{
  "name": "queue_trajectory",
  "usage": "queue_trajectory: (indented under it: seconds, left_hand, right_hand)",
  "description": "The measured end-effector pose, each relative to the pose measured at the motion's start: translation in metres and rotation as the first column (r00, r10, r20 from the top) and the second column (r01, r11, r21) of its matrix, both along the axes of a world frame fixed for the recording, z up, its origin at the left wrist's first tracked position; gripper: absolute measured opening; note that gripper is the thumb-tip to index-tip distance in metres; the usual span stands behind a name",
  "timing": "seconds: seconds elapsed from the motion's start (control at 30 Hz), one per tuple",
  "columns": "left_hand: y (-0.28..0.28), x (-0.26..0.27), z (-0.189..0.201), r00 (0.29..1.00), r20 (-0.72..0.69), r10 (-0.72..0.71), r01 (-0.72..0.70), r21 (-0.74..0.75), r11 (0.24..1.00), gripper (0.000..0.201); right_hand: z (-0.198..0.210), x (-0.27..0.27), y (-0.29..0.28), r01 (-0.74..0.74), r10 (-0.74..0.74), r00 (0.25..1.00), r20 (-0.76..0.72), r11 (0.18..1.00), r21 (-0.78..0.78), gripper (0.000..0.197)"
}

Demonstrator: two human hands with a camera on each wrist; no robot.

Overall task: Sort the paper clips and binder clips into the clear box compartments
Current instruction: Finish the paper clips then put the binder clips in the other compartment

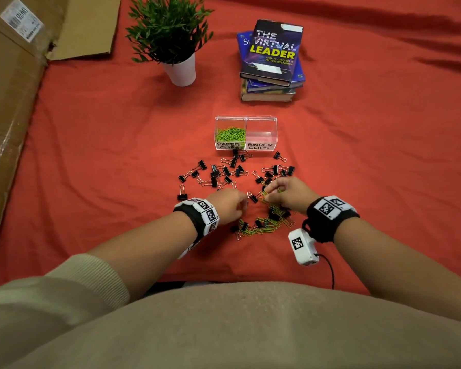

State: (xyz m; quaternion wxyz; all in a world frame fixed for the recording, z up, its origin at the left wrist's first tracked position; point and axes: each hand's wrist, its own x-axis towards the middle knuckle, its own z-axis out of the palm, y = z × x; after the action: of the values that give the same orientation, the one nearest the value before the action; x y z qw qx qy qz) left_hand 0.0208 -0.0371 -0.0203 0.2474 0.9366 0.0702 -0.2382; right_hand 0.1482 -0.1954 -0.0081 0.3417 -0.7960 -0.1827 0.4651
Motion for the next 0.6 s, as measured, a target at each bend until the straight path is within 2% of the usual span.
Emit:
queue_trajectory:
  seconds: [0.1, 0.17, 0.23, 0.33, 0.43, 0.47, 0.53, 0.6]
  left_hand:
    - [-0.004, -0.009, -0.002, 0.996, -0.051, -0.075, 0.076, 0.009, 0.997, 0.016]
    - [-0.006, -0.013, -0.004, 0.995, -0.051, -0.088, 0.089, 0.026, 0.996, 0.017]
    - [-0.008, -0.015, -0.004, 0.992, -0.051, -0.111, 0.114, 0.047, 0.992, 0.018]
    - [-0.007, -0.015, -0.002, 0.988, -0.062, -0.145, 0.148, 0.063, 0.987, 0.02]
    - [-0.002, -0.016, -0.002, 0.988, -0.063, -0.14, 0.143, 0.04, 0.989, 0.024]
    - [-0.002, -0.017, -0.002, 0.988, -0.062, -0.141, 0.143, 0.035, 0.989, 0.026]
    - [-0.002, -0.017, -0.001, 0.989, -0.056, -0.14, 0.142, 0.032, 0.989, 0.026]
    - [-0.003, -0.016, -0.001, 0.991, -0.053, -0.123, 0.125, 0.031, 0.992, 0.023]
  right_hand:
    - [0.001, 0.002, 0.0, 0.112, -0.099, 0.971, -0.217, 0.992, 0.052, 0.02]
    - [0.002, -0.001, 0.003, 0.192, -0.169, 0.934, -0.313, 0.98, 0.043, 0.02]
    - [0.002, -0.007, 0.006, 0.205, -0.184, 0.914, -0.361, 0.979, 0.018, 0.016]
    - [0.003, -0.015, 0.011, 0.047, -0.059, 0.971, -0.233, 0.997, -0.055, 0.021]
    - [0.001, -0.021, 0.014, -0.212, 0.21, 0.977, -0.031, 0.969, -0.128, 0.021]
    - [0.0, -0.023, 0.014, -0.316, 0.332, 0.94, 0.072, 0.932, -0.179, 0.021]
    - [-0.001, -0.029, 0.015, -0.469, 0.543, 0.802, 0.249, 0.831, -0.301, 0.021]
    - [-0.004, -0.034, 0.014, -0.548, 0.678, 0.654, 0.335, 0.731, -0.407, 0.023]
